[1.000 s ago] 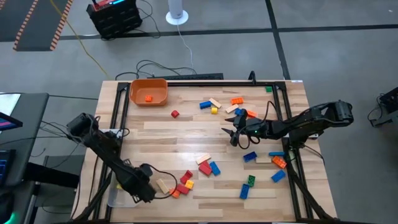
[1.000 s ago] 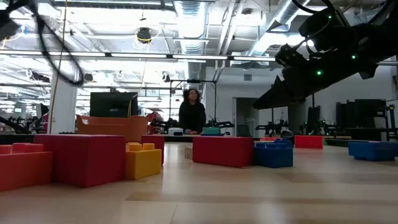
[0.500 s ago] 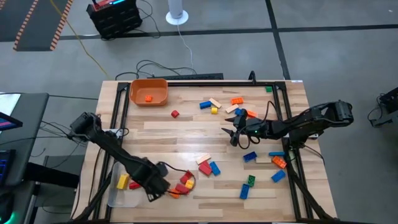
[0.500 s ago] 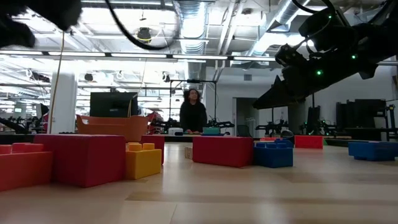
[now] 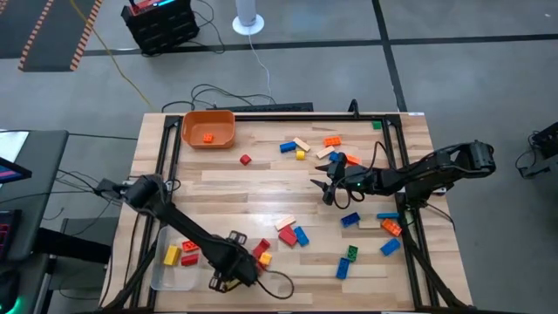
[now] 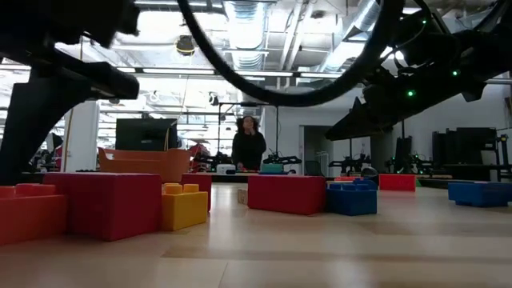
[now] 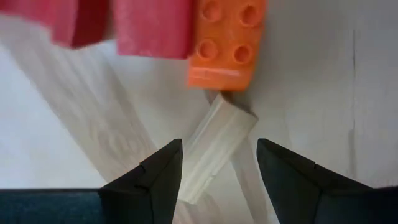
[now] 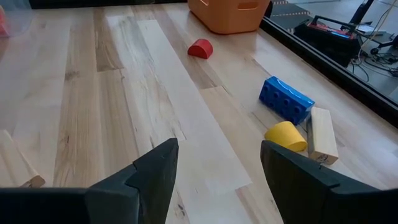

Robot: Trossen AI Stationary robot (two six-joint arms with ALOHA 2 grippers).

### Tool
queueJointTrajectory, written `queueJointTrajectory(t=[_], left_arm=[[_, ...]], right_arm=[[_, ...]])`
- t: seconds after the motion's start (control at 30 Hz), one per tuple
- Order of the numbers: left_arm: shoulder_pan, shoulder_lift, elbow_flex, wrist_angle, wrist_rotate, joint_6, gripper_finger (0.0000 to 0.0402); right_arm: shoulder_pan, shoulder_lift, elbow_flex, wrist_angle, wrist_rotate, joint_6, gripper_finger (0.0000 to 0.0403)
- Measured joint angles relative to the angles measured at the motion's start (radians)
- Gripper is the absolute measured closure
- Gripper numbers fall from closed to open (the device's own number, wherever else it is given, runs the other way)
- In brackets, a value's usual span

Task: Sort blocks by size
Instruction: Put the large brown block into the transparent bin

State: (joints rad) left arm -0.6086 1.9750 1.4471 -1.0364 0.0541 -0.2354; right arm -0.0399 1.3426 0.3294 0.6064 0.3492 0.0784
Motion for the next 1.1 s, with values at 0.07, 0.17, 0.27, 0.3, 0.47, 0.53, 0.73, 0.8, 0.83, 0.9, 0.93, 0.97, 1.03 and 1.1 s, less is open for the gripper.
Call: queueJointTrajectory(t=[0.07,0.17,0.27,0.3,0.47,0.53,0.73,0.8,0.83,0.9,0.93,0.97,1.03,1.1], left_arm=[[-0.001,0.005,-0.001,-0.008,-0.002,0.032,0.0201],[0.000,0.004,-0.016,-0.006,-0.003,0.068,0.0201],[-0.001,0.005,-0.031,-0.006,-0.011,0.100,0.0201],[-0.001,0.006,-0.034,-0.002,-0.014,0.108,0.0201],[-0.013,0.020,-0.048,0.000,-0.037,0.134,0.0201],[-0.024,0.025,-0.050,-0.002,-0.059,0.130,0.0201],[-0.047,0.023,-0.066,0.023,-0.134,0.092,0.0221],[-0.054,0.023,-0.066,0.025,-0.134,0.088,0.0242],[-0.058,0.023,-0.066,0.024,-0.136,0.082,0.0256],[-0.065,0.023,-0.066,0.023,-0.139,0.058,0.0286],[-0.066,0.023,-0.066,0.024,-0.138,0.043,0.0298],[-0.068,0.023,-0.066,0.026,-0.131,0.027,0.0302],[-0.067,0.023,-0.066,0.032,-0.115,-0.021,0.0302],[-0.067,0.021,-0.066,0.040,-0.110,-0.062,0.0302]], right_arm=[[0.000,0.000,0.000,0.000,0.000,0.000,0.0143],[0.000,0.000,0.000,0.000,0.000,0.000,0.0143],[0.000,0.000,0.000,0.000,0.000,0.000,0.0143],[0.000,0.000,0.000,-0.001,0.000,0.000,0.0143],[0.000,0.000,0.000,-0.001,0.000,0.000,0.0143],[0.000,0.000,0.000,0.000,0.000,0.000,0.0143],[0.000,0.000,0.000,-0.003,0.000,0.000,0.0143],[0.000,0.000,0.000,-0.003,0.000,0.000,0.0143],[0.000,0.000,0.000,-0.002,0.000,0.000,0.0143],[0.000,0.000,0.000,-0.004,0.000,0.000,0.0143],[0.000,0.000,0.000,-0.005,0.000,0.000,0.0143],[0.000,0.000,0.000,-0.004,0.000,0.000,0.0143],[0.000,0.000,0.000,-0.005,0.000,0.000,0.0143],[0.000,0.000,0.000,-0.006,0.000,0.000,0.0143]])
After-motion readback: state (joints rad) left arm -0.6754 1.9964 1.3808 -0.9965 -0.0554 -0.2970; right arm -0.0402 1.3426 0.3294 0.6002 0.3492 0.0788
